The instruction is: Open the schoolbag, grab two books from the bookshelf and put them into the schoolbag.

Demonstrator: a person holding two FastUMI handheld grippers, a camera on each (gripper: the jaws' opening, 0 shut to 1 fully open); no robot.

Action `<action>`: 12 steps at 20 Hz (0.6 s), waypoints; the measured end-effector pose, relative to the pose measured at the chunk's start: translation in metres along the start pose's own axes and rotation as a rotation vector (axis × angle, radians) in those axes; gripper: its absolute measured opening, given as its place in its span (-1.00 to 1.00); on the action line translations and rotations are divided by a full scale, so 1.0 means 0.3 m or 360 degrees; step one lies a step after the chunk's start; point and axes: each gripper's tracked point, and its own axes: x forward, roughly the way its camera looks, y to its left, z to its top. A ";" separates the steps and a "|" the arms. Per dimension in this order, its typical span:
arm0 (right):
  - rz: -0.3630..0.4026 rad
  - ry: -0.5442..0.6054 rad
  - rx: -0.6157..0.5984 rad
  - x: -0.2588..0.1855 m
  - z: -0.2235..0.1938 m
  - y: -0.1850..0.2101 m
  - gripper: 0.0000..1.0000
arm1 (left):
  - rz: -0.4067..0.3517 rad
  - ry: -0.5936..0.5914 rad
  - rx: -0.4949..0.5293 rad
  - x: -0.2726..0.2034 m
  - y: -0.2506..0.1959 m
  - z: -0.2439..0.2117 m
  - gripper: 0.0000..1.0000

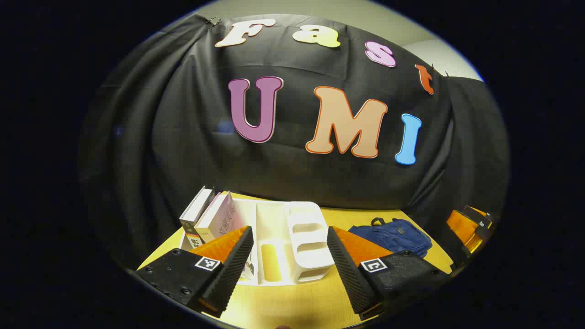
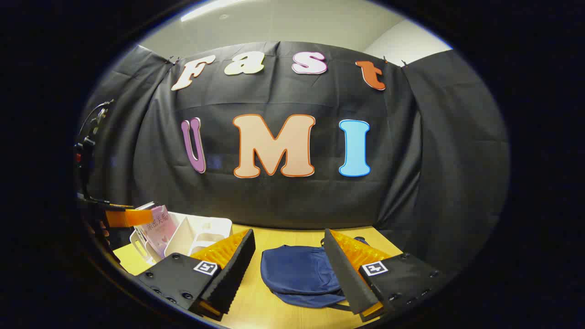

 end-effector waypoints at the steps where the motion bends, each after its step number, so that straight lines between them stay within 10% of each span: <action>1: 0.0003 -0.0001 -0.0013 0.001 0.001 -0.005 0.89 | -0.0010 -0.0004 0.0016 0.008 -0.011 0.006 0.90; 12: -0.0037 0.0009 -0.0042 0.003 -0.026 -0.086 0.89 | -0.0039 -0.0010 0.0083 -0.018 -0.058 -0.001 0.91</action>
